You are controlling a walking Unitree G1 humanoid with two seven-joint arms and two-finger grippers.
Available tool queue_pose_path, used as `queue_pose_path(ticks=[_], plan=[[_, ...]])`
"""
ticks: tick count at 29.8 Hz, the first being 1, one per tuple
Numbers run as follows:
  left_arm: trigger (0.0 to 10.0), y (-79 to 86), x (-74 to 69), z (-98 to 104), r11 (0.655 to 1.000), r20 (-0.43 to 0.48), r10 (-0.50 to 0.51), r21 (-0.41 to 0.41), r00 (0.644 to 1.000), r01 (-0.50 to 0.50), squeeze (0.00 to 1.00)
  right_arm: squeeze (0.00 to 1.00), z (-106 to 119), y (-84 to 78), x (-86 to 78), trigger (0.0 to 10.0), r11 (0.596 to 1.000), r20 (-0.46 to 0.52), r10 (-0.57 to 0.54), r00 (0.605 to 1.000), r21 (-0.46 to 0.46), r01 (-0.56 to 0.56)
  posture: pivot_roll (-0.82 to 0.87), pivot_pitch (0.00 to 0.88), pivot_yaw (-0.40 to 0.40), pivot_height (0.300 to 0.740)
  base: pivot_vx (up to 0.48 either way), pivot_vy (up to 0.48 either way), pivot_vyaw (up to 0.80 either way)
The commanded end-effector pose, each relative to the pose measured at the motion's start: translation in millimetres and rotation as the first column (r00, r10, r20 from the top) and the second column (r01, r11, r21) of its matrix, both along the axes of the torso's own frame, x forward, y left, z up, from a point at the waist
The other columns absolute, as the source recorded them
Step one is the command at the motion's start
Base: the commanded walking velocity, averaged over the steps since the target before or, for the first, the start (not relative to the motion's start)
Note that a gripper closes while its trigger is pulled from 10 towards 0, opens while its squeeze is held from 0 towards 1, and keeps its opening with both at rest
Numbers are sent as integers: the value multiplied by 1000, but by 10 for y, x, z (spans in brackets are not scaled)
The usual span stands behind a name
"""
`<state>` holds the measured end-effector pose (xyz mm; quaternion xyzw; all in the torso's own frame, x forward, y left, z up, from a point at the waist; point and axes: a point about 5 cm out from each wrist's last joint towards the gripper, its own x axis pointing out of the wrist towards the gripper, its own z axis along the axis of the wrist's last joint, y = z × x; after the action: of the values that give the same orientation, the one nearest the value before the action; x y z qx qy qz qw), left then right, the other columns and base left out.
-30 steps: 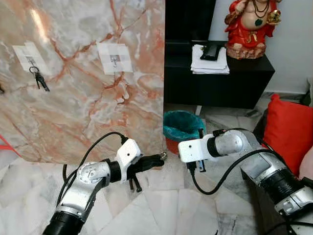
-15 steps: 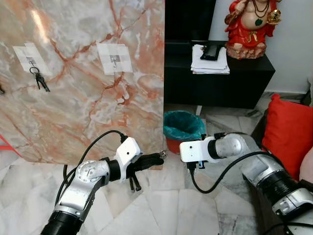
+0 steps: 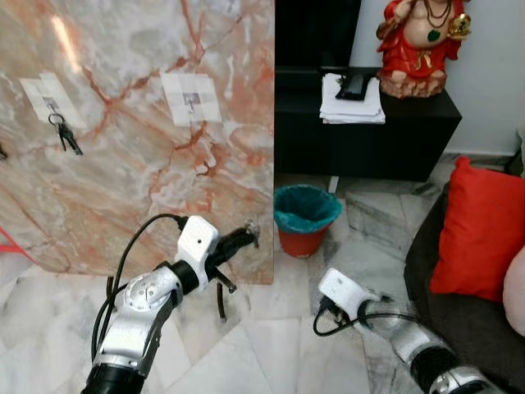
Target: Hang keys on a hook
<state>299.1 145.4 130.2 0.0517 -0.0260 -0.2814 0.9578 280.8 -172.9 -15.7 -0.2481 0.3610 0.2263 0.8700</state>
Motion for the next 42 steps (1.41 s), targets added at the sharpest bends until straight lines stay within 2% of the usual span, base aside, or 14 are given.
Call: queue_pose_path(ticks=[1,6,7,8,9,13,15,16,17,18,20,25,32,42], plan=[[10000,67,48,-7,994,10,110,24,994,-110,0,0,-107,15,-108,10000,991,-37,-105,994,79,107,52,60,15,740,0,0,0],[10000,159,94,-22,967,21,254,17,967,-254,0,0,-269,-16,-297,10000,970,-88,-212,973,100,221,48,52,1,740,0,0,0],[10000,159,94,-22,967,21,254,17,967,-254,0,0,-269,-16,-297,10000,970,-88,-212,973,100,221,48,52,1,740,0,0,0],[10000,239,120,-27,942,30,335,24,942,-336,0,0,-348,-59,-402,10000,954,-112,-272,956,97,283,49,46,-11,740,0,0,0],[10000,262,124,-26,933,31,360,13,932,-361,0,0,-377,-81,-442,10000,947,-115,-298,948,88,308,49,45,-13,740,0,0,0],[10000,294,128,-10,914,40,406,-12,913,-406,0,0,-421,-126,-504,10000,921,-115,-371,921,83,381,49,37,-22,740,0,0,0],[10000,326,134,11,887,60,462,-14,885,-462,0,0,-454,-147,-553,10000,876,-134,-454,881,115,469,51,30,-35,740,0,0,0],[10000,351,141,25,872,71,489,-16,869,-489,0,0,-467,-148,-574,10000,866,-140,-469,872,121,485,51,29,-37,740,0,0,0],[10000,390,153,53,849,82,528,-36,845,-527,0,0,-489,-145,-608,10000,862,-147,-475,868,119,492,53,23,-45,740,0,0,0],[10000,390,153,53,849,82,528,-36,845,-527,0,0,-489,-145,-608,10000,862,-147,-475,868,119,492,53,23,-45,740,0,0,0],[10000,428,168,107,816,95,578,-84,811,-572,0,0,-520,-146,-662,10000,858,-150,-485,862,110,502,56,17,-53,740,0,0,0],[10000,364,184,162,821,127,570,-115,812,-559,0,0,-556,-128,-719,10000,853,-150,-495,856,102,512,60,5,-63,740,0,0,0],[10000,312,192,167,818,125,573,-136,810,-558,0,0,-586,-120,-773,10000,853,-163,-495,853,97,513,60,0,-76,740,0,0,0],[10000,319,192,175,806,131,590,-156,797,-571,0,0,-607,-109,-810,10000,859,-169,-483,859,97,502,65,0,-82,740,0,0,0]])
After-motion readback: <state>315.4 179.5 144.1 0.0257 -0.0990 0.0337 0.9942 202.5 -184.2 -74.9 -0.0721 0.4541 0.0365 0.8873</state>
